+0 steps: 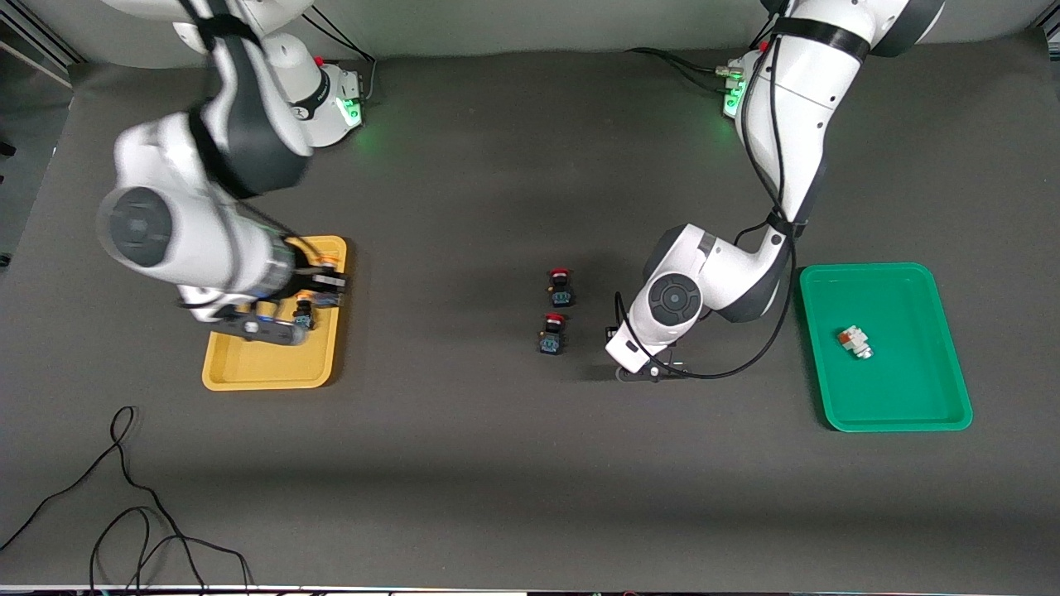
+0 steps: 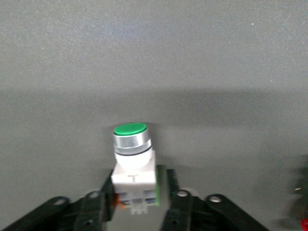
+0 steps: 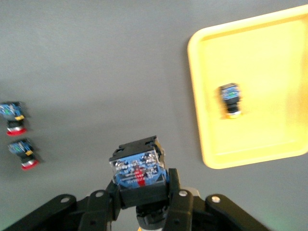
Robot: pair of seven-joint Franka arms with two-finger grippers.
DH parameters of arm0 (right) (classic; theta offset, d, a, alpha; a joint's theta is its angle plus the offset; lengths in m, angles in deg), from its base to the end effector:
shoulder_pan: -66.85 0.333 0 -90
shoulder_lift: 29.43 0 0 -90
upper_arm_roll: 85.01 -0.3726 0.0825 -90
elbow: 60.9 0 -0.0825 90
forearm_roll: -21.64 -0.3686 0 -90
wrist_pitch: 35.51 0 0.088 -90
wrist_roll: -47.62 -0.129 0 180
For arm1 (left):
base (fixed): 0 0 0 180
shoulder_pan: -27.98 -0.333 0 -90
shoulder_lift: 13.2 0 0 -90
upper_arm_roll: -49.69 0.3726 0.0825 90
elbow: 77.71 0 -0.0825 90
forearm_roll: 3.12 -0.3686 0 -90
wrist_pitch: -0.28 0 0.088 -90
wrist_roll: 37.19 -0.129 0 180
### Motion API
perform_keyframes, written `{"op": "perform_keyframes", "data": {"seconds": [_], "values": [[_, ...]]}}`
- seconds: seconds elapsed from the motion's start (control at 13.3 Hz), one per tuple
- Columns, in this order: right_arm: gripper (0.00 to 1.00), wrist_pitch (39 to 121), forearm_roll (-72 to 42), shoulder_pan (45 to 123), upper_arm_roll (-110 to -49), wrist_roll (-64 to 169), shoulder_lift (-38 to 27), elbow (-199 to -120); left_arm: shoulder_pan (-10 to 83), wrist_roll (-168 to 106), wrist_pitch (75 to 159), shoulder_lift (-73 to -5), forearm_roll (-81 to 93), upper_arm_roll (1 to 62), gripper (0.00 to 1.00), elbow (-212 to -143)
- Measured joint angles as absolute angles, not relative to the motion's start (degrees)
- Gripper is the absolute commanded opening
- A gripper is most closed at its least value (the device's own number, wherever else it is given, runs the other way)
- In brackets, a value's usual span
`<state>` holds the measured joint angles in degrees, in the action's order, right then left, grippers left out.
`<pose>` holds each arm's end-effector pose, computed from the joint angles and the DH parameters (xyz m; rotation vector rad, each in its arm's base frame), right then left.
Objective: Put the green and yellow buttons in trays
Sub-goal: 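Carry the orange button to the yellow tray while the left gripper carries green button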
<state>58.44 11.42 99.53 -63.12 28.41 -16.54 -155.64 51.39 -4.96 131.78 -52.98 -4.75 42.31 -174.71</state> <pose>0.5741 0.1517 0.5074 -3.0757 0.2771 0.3683 0.5995 -0.3429 0.2210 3.1281 0.0490 -0.1667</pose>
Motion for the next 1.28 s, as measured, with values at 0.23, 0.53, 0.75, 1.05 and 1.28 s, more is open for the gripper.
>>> {"op": "perform_keyframes", "data": {"seconds": [0.23, 0.53, 0.75, 1.05, 1.28], "values": [[0.0, 56.8, 11.52, 99.25, -54.09, 42.27, -17.25, -156.72, 51.06, -6.42, 131.78, -52.9, -4.88, 42.69, 0.05, -174.56], [0.0, 64.08, 11.53, 99.09, -46.96, 54.65, -16.92, -163.97, 46.97, -7.27, 123.66, -46.32, -4.45, 42.74, 0.03, -172.26], [0.0, 76.76, 11.53, 99.1, -45.34, 59.96, -16.52, -173.79, 45.24, -8.36, 107.16, -34.54, -3.18, 42.76, 0.04, -170.29], [0.0, 97.54, 11.53, 99.18, -44.97, 62.98, -15.29, -187.81, 34.55, -25.86, 94.8, -27.48, -3.23, 43.39, 0.04, -170.3], [0.0, 107.36, 10.47, 99.51, -45.3, 63.07, -11.66, -192.55, 19.88, -44.01, 94.23, -27.93, -4.48, 43.87, 0.05, -170.79]]}}
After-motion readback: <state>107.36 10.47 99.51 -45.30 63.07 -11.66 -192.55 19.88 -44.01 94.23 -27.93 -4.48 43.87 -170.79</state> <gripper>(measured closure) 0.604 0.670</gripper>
